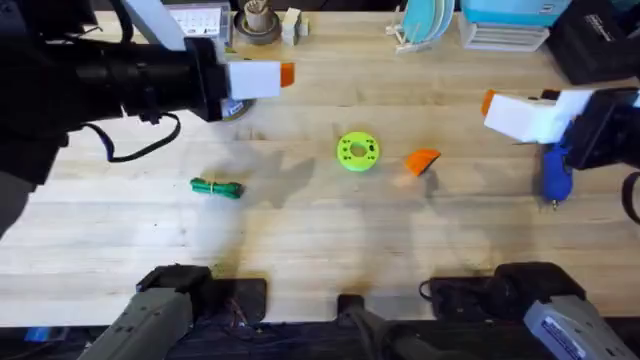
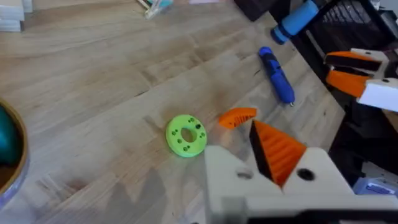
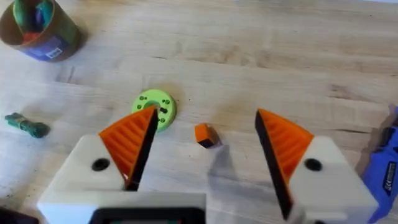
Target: Pick up the gripper from the table and insert it into the empty holder that is missing its gripper. Then pick up a screw, insert it into the mounting hole, and use the screwdriver to tighten it. Finally, clean up the table by picking up the vegetable and placing it into the bucket.
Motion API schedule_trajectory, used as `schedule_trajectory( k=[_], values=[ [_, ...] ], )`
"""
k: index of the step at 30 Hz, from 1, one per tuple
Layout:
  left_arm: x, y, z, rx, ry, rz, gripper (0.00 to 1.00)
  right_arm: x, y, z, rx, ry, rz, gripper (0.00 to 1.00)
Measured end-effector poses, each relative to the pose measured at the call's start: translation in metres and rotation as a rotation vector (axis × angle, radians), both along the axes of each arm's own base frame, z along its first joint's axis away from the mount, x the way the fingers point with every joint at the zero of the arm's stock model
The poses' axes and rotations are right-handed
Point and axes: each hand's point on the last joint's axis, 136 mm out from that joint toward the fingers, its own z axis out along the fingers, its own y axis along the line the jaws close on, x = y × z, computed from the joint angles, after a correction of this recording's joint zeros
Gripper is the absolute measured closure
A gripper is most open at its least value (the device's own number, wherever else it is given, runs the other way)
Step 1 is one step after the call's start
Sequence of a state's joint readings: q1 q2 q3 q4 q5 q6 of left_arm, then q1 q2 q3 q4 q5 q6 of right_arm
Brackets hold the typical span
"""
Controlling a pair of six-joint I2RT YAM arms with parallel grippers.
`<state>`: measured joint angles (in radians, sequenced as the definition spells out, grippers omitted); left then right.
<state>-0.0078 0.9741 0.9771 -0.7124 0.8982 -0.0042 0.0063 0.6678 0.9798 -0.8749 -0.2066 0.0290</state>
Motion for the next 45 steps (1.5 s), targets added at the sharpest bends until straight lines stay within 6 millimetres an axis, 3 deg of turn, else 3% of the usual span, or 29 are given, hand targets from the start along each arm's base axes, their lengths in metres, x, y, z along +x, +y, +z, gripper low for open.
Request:
schedule_trajectory(
  k=[1,2,6,7,13,14,26,33,45],
  values=[
    [0.0,0.0,0.0,0.0,-0.006,-0.006,0.961,0.0,0.0,0.0,0.0,0.0,0.0,0.007],
    [-0.001,-0.001,0.001,-0.002,-0.008,-0.011,0.985,0.0,0.0,0.0,0.0,0.0,0.0,0.007],
    [-0.002,-0.003,0.002,-0.012,-0.009,-0.022,0.98,0.0,0.0,0.0,0.0,0.0,0.0,0.007],
    [-0.002,-0.003,0.003,-0.01,-0.013,-0.025,0.931,0.0,0.0,0.0,0.0,0.0,0.0,0.007],
    [-0.003,-0.003,0.003,-0.012,-0.012,-0.026,0.051,0.0,0.0,0.0,0.0,0.0,0.0,0.007],
    [-0.003,-0.003,0.003,-0.012,-0.012,-0.028,0.017,0.0,0.0,0.0,0.0,0.0,0.0,0.007],
    [-0.004,-0.003,0.0,-0.009,0.002,-0.025,0.006,0.0,0.0,0.0,0.0,0.0,0.0,0.007],
    [-0.019,-0.002,-0.015,-0.009,0.124,-0.023,0.008,0.0,0.0,0.0,0.0,0.0,0.0,0.007],
    [0.026,0.004,0.021,0.053,-0.192,0.044,0.006,0.0,0.0,0.0,0.0,0.0,0.0,0.007]
  ],
)
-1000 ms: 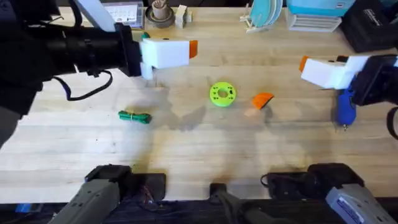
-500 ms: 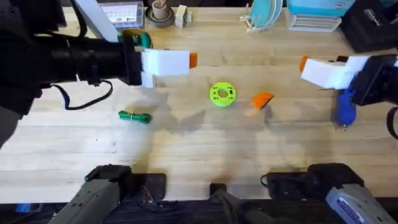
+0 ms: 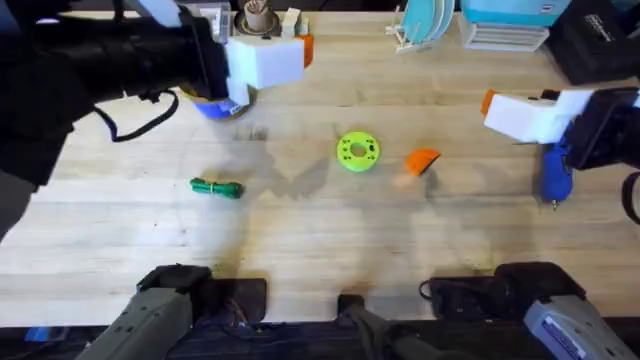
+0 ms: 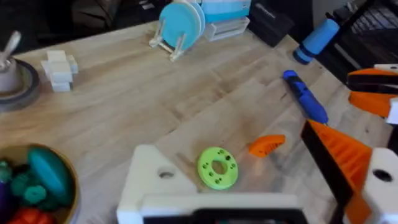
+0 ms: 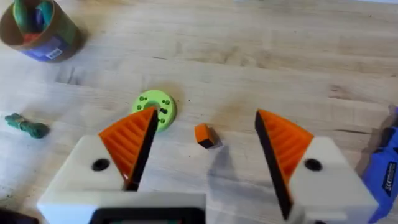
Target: Pick up the gripper from the table and insert it into the empty holder that is missing its gripper. Then pick up a screw, insert it into the mounting hole, and use the screwdriver to tighten it. Finally, clean up the table by picking up the vegetable and placing it into the bucket.
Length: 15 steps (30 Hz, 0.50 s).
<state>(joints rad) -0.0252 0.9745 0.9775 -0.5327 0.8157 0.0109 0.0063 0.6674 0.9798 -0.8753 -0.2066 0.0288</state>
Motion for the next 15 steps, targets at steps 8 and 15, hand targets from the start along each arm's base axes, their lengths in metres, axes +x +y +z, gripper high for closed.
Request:
schedule_trajectory(
  k=[8,15],
  values=[
    [0.012,-0.014,0.01,0.086,-0.116,0.053,0.006,0.0,0.0,0.0,0.0,0.0,0.0,0.007],
    [-0.01,-0.009,0.033,0.087,-0.328,0.129,0.006,0.0,0.0,0.0,0.0,0.0,0.0,0.007]
  ],
)
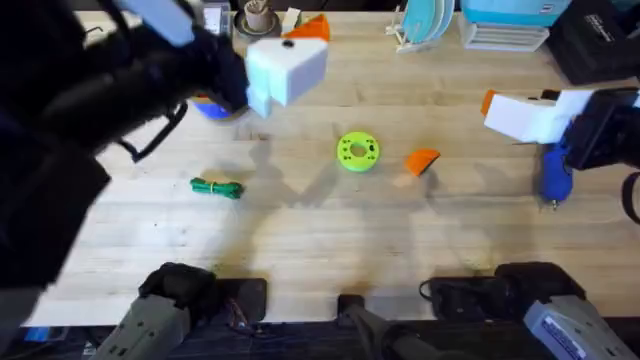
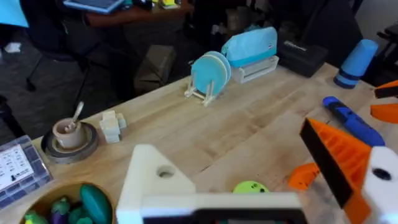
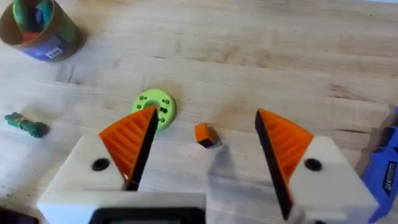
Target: Pick up the gripper from the table and insert it into the empty holder that is missing its gripper. Then pick up a screw, insert it into the mounting hole, and use the screwdriver to tighten it. Finally, clean up the table by picking up the vegetable and placing it into the bucket.
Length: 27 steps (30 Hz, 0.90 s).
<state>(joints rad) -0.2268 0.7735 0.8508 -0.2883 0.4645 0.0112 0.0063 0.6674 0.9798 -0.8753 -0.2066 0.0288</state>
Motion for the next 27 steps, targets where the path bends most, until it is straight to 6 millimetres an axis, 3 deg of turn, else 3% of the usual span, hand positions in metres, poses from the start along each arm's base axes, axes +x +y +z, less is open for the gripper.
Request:
schedule_trajectory(
  k=[4,11,18,19,27],
  values=[
    [-0.012,0.006,-0.015,-0.018,-0.071,0.019,0.006,0.0,0.0,0.0,0.0,0.0,0.0,0.007],
    [-0.043,0.017,-0.061,-0.09,-0.166,0.049,0.006,0.0,0.0,0.0,0.0,0.0,0.0,0.007],
    [-0.058,0.02,-0.085,-0.121,-0.231,0.049,0.006,0.0,0.0,0.0,0.0,0.0,0.0,0.007],
    [-0.062,0.022,-0.096,-0.145,-0.242,0.055,0.005,0.0,0.0,0.0,0.0,0.0,0.0,0.007],
    [-0.06,0.025,-0.115,-0.2,-0.257,0.072,0.006,0.0,0.0,0.0,0.0,0.0,0.0,0.008]
  ],
)
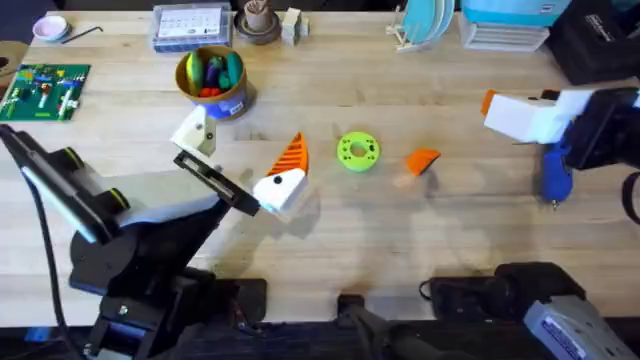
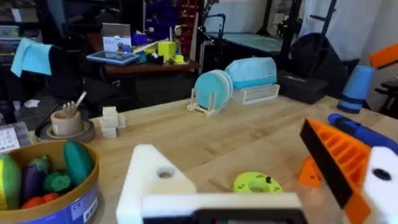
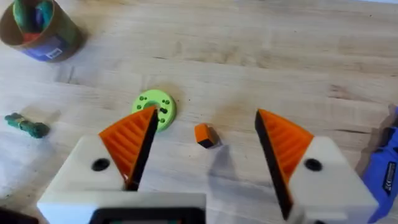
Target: Pick up the gripper from the table and insert it into the empty holder that is missing its gripper. Then pick up a screw, insert it into the mounting hole, and use the screwdriver to tighten it. Finally, clean up the table by picking up the vegetable and placing it into the bucket.
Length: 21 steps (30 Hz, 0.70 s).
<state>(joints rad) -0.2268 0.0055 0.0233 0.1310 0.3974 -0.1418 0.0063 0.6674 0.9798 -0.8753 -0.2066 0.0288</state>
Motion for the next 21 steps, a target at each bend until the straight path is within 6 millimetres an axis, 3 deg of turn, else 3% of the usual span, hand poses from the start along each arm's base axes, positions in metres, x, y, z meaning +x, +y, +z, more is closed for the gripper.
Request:
schedule_trajectory(
  k=[6,12,21],
  values=[
    [0.002,0.0,-0.014,0.001,0.045,0.001,0.006,0.0,0.0,0.0,0.0,0.0,0.0,0.008],
    [0.003,-0.001,-0.051,0.037,0.203,-0.002,0.007,0.0,0.0,0.0,0.0,0.0,0.0,0.008],
    [0.002,-0.002,-0.051,0.034,0.206,-0.013,0.007,0.0,0.0,0.0,0.0,0.0,0.0,0.009]
  ],
)
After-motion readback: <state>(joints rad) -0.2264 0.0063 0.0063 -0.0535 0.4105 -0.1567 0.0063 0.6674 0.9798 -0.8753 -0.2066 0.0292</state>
